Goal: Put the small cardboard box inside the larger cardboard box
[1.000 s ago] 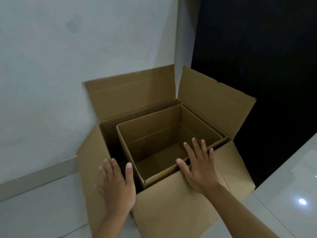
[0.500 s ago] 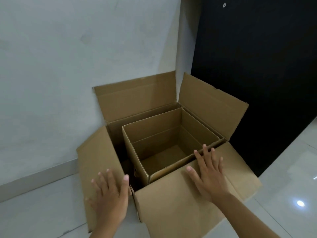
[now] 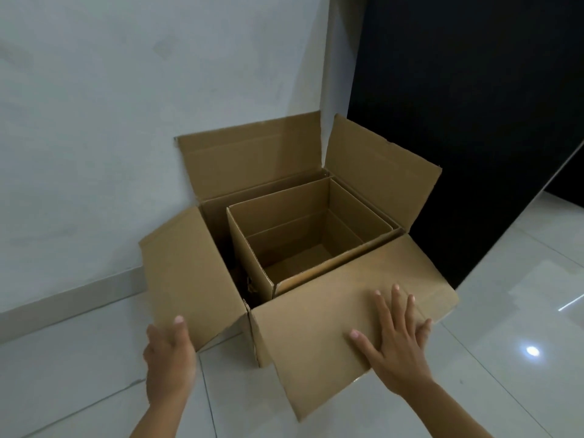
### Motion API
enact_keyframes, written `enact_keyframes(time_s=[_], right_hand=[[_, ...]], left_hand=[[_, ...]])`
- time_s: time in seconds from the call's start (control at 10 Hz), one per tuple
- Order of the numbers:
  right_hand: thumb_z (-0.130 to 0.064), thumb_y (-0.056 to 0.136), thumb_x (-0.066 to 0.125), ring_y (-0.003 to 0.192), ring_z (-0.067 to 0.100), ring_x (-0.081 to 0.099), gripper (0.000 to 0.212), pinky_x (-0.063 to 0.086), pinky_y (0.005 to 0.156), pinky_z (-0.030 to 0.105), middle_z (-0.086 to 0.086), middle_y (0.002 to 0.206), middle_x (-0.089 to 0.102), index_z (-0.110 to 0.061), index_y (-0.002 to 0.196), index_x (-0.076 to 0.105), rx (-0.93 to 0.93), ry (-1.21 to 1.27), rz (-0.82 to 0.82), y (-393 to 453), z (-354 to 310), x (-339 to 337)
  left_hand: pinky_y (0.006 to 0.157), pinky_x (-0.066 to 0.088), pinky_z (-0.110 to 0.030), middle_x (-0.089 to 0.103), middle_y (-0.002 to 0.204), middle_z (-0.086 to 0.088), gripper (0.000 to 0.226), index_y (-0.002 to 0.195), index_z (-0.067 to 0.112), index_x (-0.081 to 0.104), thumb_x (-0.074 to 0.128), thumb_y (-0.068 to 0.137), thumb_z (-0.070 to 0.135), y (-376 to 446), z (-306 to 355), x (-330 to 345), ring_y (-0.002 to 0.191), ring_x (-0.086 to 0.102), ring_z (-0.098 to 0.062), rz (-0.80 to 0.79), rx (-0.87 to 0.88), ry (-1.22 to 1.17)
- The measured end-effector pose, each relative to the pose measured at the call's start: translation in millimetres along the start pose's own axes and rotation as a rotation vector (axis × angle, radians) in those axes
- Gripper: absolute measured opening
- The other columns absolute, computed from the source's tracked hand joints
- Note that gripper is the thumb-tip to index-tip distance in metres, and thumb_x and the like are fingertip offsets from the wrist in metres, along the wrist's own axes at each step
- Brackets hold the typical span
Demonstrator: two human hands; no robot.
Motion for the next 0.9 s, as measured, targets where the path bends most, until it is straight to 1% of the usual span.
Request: enact_keyframes(time_s=[0.1,0.2,0.3,0.4,0.5,0.6,0.7,0.8,0.9], right_hand=[[-0.093,0.052,0.002,0.126,0.018,-0.044,0.092,-0.031,0.101,0.050,-0.016,0.137,-0.046,-0.049,0.126,-0.030,-0.093,0.000,-0.022,-8.8,-4.7,-3.8],[-0.096,0.049,0.016,0.126,0.018,-0.044,0.099,-0.039,0.096,0.044,-0.020,0.135,-0.048,-0.052,0.124,-0.033,-0.228,-0.041,-0.055,-19.0,-9.0,-0.6],[-0.094,0.050,0.032,0.134,0.022,-0.032,0.111,-0.028,0.105,0.045,-0.014,0.144,-0.037,-0.045,0.135,-0.020,-0.342,-0.146,-0.034,-30.4,-7.5,8.6],[-0.092,0.054,0.032,0.139,0.028,-0.015,0.113,-0.010,0.108,0.049,-0.002,0.152,-0.023,-0.029,0.143,0.004,-0.393,-0.303,-0.011,-33.0,-9.7,6.7],[-0.087,0.059,0.026,0.139,0.029,-0.016,0.106,-0.006,0.108,0.051,0.002,0.153,-0.021,-0.026,0.143,0.005,-0.447,-0.378,0.047,-28.3,-18.7,-12.7],[-0.088,0.058,0.026,0.139,0.028,-0.014,0.107,-0.005,0.108,0.053,0.002,0.153,-0.020,-0.027,0.143,0.005,-0.480,-0.404,0.095,-24.7,-29.2,-41.2],[-0.090,0.056,0.020,0.139,0.028,-0.009,0.109,-0.003,0.107,0.052,0.006,0.154,-0.001,-0.027,0.143,0.005,-0.442,-0.457,0.103,-18.3,-44.0,-77.6],[-0.092,0.048,0.020,0.134,0.033,0.014,0.113,0.000,0.106,0.048,0.011,0.145,0.030,-0.025,0.139,0.025,-0.410,-0.533,-0.006,-16.6,-59.6,-106.2],[-0.093,0.045,0.024,0.135,0.033,0.011,0.116,-0.007,0.105,0.046,0.015,0.145,0.034,-0.025,0.139,0.023,-0.413,-0.543,0.066,-26.9,-75.0,-123.7]], left_hand=[[0.099,0.028,-0.057,0.031,0.144,-0.025,0.060,0.141,0.010,0.018,0.030,0.092,0.044,-8.5,18.2,-28.5,0.123,0.038,-0.047,0.149,0.074,0.052],[0.100,0.028,-0.058,0.037,0.143,-0.021,0.062,0.140,0.011,0.021,0.032,0.089,0.046,-19.6,37.2,-50.5,0.121,0.042,-0.045,0.252,0.233,0.080],[0.099,0.032,-0.055,0.037,0.145,-0.015,0.065,0.140,0.015,0.021,0.030,0.085,0.049,-34.6,53.2,-58.8,0.125,0.041,-0.040,0.244,0.385,0.046],[0.099,0.034,-0.051,0.036,0.146,-0.013,0.064,0.141,0.017,0.021,0.031,0.086,0.049,-50.9,64.8,-59.7,0.129,0.038,-0.035,0.201,0.470,-0.004],[0.105,0.028,-0.046,0.024,0.152,-0.008,0.057,0.143,0.018,0.017,0.034,0.093,0.040,-66.8,76.0,-58.6,0.136,0.027,-0.028,0.135,0.518,-0.068],[0.108,0.023,-0.042,0.019,0.153,-0.006,0.056,0.143,0.020,0.015,0.033,0.093,0.037,-77.1,93.1,-62.8,0.139,0.020,-0.023,0.079,0.577,-0.125],[0.109,0.021,-0.040,0.019,0.153,-0.005,0.055,0.142,0.020,0.017,0.034,0.093,0.036,-82.9,106.5,-67.0,0.140,0.019,-0.022,0.037,0.553,-0.225],[0.110,0.022,-0.041,0.020,0.153,-0.006,0.055,0.142,0.019,0.017,0.034,0.093,0.038,-89.1,112.1,-75.2,0.139,0.020,-0.023,-0.034,0.448,-0.272],[0.110,0.020,-0.042,0.016,0.154,-0.008,0.059,0.143,0.017,0.014,0.032,0.092,0.041,-95.4,102.2,-87.1,0.140,0.018,-0.025,-0.117,0.425,-0.156]])
Point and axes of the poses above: each hand's wrist, its own y-axis towards the middle knuckle, its own x-axis out of the palm, z = x × y, the point moved 3 cm from there along y, towards the middle knuckle
